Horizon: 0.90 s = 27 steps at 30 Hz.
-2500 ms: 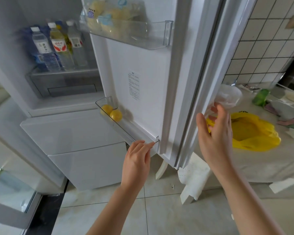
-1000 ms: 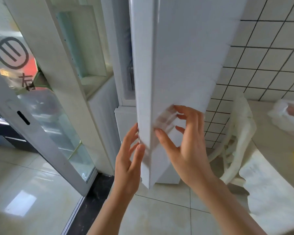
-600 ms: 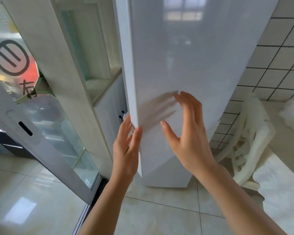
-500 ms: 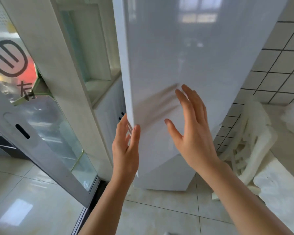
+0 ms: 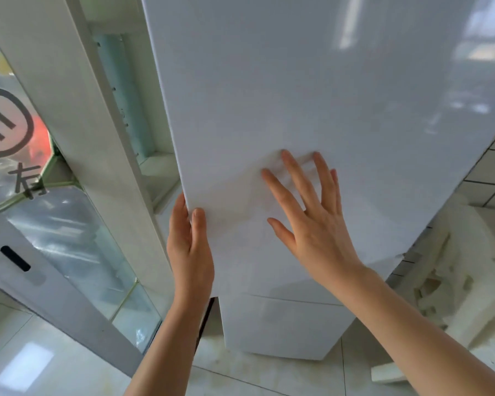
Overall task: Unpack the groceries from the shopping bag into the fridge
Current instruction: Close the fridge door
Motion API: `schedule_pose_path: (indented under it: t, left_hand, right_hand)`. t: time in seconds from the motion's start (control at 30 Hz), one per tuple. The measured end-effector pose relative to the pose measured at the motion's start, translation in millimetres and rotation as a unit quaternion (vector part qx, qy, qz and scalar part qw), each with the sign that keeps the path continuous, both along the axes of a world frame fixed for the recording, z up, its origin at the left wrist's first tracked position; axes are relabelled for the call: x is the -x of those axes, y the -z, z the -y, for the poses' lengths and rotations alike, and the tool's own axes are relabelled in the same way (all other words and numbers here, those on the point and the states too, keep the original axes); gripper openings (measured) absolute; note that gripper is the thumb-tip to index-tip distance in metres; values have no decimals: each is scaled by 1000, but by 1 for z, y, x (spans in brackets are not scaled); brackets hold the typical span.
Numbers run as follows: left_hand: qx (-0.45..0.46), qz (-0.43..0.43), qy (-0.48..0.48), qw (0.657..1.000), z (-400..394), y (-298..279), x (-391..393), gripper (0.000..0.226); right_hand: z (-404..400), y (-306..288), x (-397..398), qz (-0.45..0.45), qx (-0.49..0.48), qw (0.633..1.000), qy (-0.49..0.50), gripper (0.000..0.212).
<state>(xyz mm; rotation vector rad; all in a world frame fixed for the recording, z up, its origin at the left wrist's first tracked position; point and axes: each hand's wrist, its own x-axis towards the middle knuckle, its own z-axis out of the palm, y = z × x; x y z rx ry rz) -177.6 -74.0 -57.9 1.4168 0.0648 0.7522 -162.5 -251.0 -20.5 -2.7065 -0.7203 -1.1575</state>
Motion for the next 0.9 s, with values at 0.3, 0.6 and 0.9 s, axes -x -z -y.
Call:
schedule_pose_path:
  t: [0.3, 0.6, 0.9]
  left_hand:
    - [-7, -10, -52, 999, 0, -5, -100, 27]
    - [-1, -31, -39, 999, -1, -6, -163, 23]
    - [19, -16, -34, 999, 4, -1, -173, 18]
  right_hand:
    - [4, 2, -78, 44, 33, 998, 12, 71]
    - [13, 17, -142, 99, 54, 993, 34, 69]
    - [16, 29, -159, 180, 41, 983, 6, 58]
